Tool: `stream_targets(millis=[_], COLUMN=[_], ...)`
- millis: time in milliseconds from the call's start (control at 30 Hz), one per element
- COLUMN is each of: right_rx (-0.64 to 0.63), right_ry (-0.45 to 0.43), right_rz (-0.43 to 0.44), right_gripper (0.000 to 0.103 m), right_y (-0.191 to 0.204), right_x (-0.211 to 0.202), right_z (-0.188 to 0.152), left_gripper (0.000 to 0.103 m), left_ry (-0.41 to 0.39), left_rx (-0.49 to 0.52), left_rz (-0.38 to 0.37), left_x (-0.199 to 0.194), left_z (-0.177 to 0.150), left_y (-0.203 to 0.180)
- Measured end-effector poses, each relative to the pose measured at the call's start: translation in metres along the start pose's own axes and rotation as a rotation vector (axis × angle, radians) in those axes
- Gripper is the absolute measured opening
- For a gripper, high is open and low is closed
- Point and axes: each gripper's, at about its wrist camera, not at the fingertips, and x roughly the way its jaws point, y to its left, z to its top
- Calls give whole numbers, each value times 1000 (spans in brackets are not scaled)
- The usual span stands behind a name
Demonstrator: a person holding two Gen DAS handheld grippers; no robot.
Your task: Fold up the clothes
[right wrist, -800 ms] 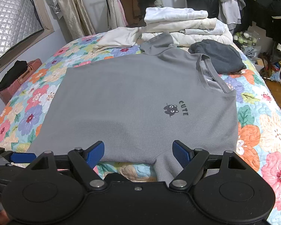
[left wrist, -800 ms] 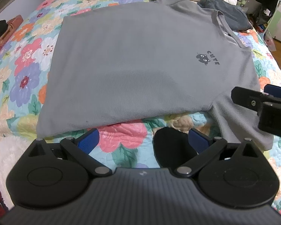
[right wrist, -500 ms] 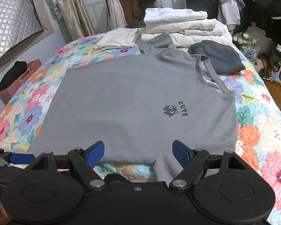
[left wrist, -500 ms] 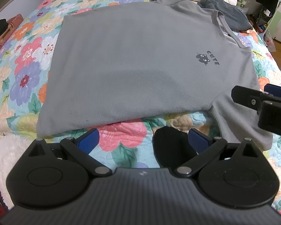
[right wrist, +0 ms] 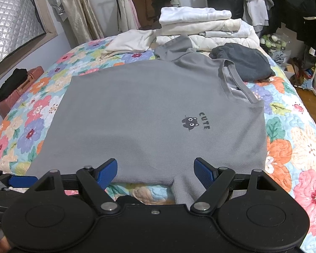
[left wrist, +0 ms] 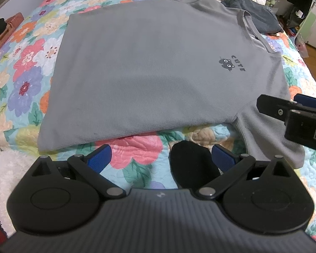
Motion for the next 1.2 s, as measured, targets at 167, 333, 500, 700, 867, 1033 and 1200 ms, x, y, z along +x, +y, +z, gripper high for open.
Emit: stream_targets(millis=[167, 333, 500, 700, 867, 1033, 1200], right_rx=[-6, -8, -6, -6, -4, -5, -4], right_ry=[1, -1, 1, 3, 5, 10, 12], right_rz=[-1, -3, -7, -6, -6, -8, -9], right_gripper=[84, 84, 84, 84, 84, 84, 84], right_y=[1, 1, 2, 2, 2, 2, 3], right_x=[1, 0, 1, 1, 2, 3, 4], right_z=[1, 0, -1, -1, 0, 0, -2], left_gripper=[103, 103, 103, 103, 103, 103, 103], left_ry=[-12, -13, -10, -10, -6, -3, 2], left_rx=[2, 1, 1, 4, 6, 7, 9], left_rz=[0, 0, 0, -1, -3, -4, -5], left_x=[-4, -5, -6, -6, -6, -6, -4], left_z=[0, 1, 2, 1, 2, 2, 2], left_y=[0, 1, 0, 1, 1, 1, 0])
